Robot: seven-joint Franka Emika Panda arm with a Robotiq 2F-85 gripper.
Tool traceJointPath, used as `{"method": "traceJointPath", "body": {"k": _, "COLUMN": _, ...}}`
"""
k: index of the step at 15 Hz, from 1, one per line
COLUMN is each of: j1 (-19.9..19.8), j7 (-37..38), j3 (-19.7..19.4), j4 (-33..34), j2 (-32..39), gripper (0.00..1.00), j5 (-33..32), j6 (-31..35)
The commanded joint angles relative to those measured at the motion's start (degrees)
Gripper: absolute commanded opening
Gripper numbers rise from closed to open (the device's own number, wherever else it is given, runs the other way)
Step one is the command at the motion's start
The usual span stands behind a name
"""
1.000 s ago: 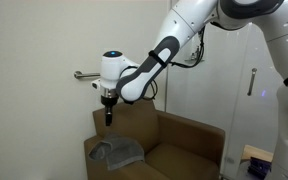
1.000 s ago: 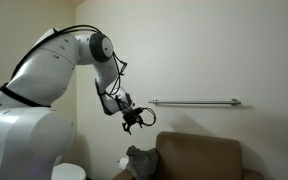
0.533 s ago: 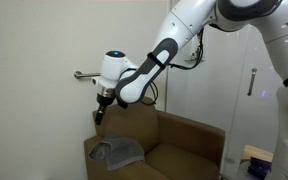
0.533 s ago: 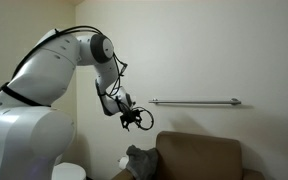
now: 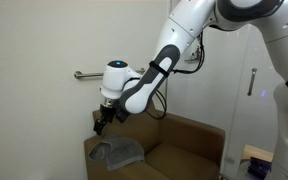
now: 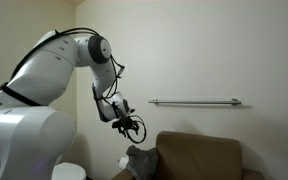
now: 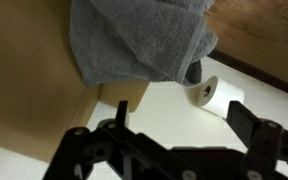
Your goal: Put the towel on the left arm of the couch
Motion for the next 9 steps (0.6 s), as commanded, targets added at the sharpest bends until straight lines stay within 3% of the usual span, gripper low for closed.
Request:
{"method": "traceJointPath", "body": {"k": 1, "j1": 1.34, "j7": 6.66, "j3": -1.91, "j4": -7.92, "j2": -4.17, "gripper": 1.0, "j5": 0.34, "j6": -0.63}}
{"method": "traceJointPath", "body": {"k": 9, "j1": -0.48, "j7": 12.04, "j3": -3.62, "j4": -22.18, "j2": -13.25, "gripper": 1.0, "j5": 0.92, "j6": 0.38}}
